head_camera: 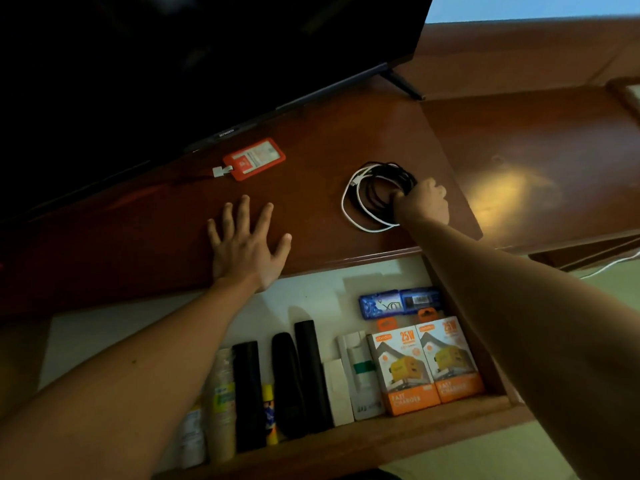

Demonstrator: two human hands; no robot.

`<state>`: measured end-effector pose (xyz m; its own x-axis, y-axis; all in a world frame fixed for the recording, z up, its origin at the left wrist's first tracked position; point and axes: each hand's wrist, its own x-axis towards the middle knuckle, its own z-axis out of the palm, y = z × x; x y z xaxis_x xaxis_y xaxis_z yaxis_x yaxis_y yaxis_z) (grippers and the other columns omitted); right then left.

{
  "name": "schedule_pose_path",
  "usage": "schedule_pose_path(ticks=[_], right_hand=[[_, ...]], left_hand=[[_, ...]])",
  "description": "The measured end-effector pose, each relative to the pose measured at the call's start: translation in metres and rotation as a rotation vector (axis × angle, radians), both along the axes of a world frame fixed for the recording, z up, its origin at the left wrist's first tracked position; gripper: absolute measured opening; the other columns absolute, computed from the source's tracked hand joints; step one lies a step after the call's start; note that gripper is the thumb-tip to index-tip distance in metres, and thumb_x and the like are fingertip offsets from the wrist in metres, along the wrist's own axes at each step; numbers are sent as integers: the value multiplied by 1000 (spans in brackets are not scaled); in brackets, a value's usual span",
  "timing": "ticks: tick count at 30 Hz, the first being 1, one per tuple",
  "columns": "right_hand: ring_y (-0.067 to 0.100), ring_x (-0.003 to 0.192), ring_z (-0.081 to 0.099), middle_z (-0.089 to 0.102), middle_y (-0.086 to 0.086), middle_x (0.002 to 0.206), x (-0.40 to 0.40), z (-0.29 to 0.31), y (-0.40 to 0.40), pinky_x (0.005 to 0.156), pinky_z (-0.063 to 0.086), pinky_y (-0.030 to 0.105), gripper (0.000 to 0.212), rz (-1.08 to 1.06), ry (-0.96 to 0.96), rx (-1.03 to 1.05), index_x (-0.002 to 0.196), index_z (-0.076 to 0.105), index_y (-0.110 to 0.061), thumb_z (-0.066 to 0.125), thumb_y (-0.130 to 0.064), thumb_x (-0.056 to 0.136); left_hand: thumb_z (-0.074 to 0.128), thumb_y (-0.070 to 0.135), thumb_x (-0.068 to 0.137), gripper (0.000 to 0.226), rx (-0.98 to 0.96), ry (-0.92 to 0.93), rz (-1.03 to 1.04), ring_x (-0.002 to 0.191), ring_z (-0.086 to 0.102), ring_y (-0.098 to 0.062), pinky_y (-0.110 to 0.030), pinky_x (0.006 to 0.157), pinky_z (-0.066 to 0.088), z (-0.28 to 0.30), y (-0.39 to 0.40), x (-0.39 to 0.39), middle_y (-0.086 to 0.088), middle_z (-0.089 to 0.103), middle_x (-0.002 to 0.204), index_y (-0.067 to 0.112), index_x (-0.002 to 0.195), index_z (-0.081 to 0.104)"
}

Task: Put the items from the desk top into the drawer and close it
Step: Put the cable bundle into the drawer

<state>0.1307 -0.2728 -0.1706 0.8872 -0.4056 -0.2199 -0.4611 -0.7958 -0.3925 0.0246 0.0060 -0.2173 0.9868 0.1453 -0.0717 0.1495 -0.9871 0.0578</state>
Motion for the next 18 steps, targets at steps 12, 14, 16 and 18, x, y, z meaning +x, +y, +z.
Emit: schedule_pose_path(ticks=[12, 14, 16, 18], right_hand=[[41, 112, 58, 50, 26, 129, -21, 13, 34, 88, 50, 43, 34, 253, -9, -162, 132, 44, 5, 50, -9, 101], [40, 111, 59, 54, 26, 127, -30, 15, 40, 88, 50, 43, 30, 242, -29, -104, 129, 45, 5, 47, -6, 101], [41, 109, 60, 57, 26, 123, -43, 16, 44, 87, 50, 44, 26, 207, -53, -45, 125, 45, 4, 43, -5, 101], [40, 105, 61, 60, 23, 119, -57, 14, 49, 85, 52, 43, 23, 179, -70, 14, 123, 45, 3, 39, -3, 101]], left_hand=[[13, 76, 92, 75, -77, 60, -71, 153, -11, -28, -56, 120, -5, 5, 17, -5, -2, -9, 168, 41, 157, 3], [10, 76, 92, 75, -61, 77, -105, 152, -14, -26, -56, 120, -5, 4, 25, -10, 0, -12, 167, 41, 157, -1], [8, 76, 91, 75, -60, 90, -124, 152, -16, -25, -59, 119, -7, 5, 30, -14, 2, -15, 167, 41, 157, -3], [8, 75, 92, 74, -73, 94, -127, 152, -16, -25, -60, 118, -7, 5, 33, -21, 3, -15, 167, 42, 157, -3]])
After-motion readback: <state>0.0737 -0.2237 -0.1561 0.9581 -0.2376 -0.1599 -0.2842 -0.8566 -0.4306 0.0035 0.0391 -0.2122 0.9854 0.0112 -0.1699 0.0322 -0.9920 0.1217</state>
